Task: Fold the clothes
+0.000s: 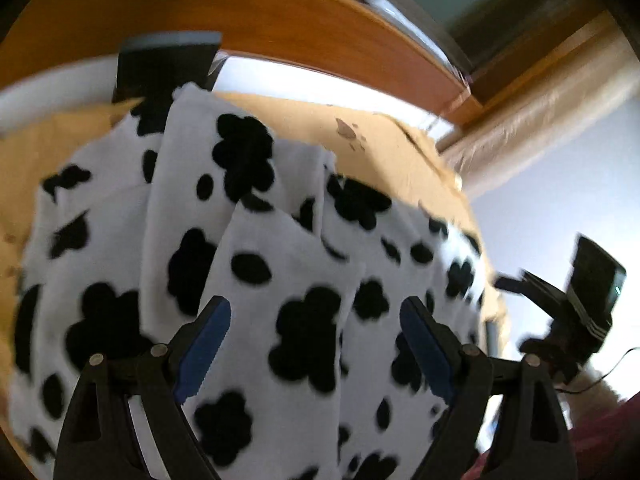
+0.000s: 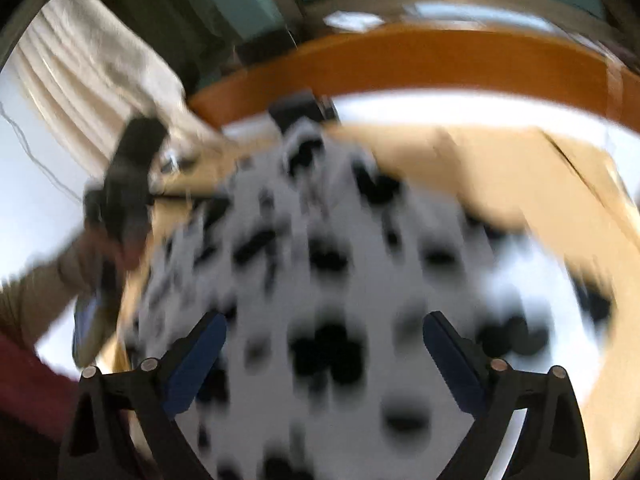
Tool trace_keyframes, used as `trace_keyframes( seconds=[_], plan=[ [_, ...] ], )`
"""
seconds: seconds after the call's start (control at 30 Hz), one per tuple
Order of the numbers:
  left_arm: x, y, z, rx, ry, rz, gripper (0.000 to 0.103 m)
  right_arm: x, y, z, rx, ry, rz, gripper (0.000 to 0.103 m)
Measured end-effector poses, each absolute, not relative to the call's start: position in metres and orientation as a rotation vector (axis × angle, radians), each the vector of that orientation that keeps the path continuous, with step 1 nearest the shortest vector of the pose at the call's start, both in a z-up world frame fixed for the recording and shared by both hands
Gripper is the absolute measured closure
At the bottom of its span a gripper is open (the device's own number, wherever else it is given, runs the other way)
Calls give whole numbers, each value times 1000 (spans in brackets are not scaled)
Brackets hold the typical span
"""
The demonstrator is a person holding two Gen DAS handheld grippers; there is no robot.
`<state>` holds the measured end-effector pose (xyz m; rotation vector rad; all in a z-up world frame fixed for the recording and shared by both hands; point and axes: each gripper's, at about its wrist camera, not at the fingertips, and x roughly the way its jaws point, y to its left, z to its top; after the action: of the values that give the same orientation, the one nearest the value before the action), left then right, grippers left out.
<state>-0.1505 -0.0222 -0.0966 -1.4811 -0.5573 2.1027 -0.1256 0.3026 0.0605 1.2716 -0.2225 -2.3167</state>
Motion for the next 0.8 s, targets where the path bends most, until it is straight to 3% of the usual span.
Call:
trace_keyframes(
  seconds=[0.1, 0.33, 0.63, 0.7, 0.77, 0.8],
  plan=[
    [-168, -41, -107, -1471, -765, 2053, 14, -205, 270, 56, 1220, -150, -2306, 11],
    [-180, -84, -113, -1392, -1014, 2017, 14, -333, 221, 12, 1245, -35, -2218, 30],
    [-184, -124, -130, -1324, -1337, 1913, 14, -381, 171, -32, 1288, 72, -2039, 34],
    [-190, -126, -128, -1321, -1351, 1900, 14, -386, 166, -39, 1299, 64, -2018, 49],
    [-197, -124, -125, -1332, -1351, 1905, 14, -385, 160, -43, 1291, 75, -2001, 77],
    [-201, -124, -124, -1339, -1358, 1907, 14, -383, 158, -43, 1283, 82, -2001, 82]
  ],
)
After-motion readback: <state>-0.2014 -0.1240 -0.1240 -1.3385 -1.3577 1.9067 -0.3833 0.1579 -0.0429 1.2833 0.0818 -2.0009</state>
